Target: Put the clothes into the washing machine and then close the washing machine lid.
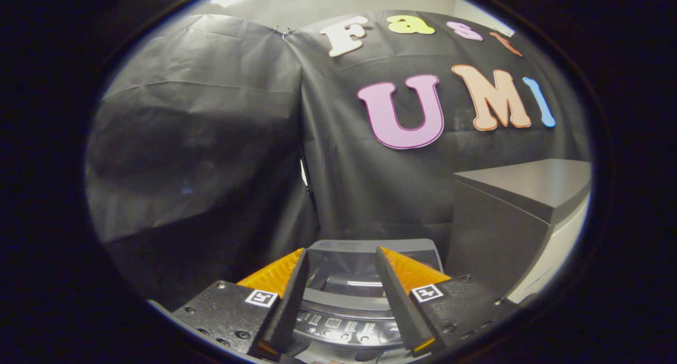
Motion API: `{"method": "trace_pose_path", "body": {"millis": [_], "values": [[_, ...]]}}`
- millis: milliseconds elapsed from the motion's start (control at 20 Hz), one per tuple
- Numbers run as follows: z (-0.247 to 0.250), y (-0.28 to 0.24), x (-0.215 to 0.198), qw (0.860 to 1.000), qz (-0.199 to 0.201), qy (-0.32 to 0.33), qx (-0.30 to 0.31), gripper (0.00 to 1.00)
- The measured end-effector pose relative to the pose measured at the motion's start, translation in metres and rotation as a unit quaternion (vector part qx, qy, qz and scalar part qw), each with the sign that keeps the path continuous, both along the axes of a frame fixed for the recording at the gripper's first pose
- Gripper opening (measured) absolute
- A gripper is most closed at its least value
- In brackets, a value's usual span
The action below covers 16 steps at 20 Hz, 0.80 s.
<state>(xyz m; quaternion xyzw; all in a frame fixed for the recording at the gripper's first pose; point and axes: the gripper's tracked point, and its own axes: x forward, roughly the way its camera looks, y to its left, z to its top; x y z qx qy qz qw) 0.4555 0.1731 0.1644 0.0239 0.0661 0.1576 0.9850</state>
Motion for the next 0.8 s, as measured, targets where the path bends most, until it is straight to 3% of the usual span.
{"method": "trace_pose_path", "body": {"millis": [300, 800], "values": [[-0.005, -0.017, -0.052, 0.999, -0.012, -0.020, -0.039, 0.98], [0.005, -0.030, -0.122, 0.998, 0.007, -0.053, -0.029, 0.97]]}}
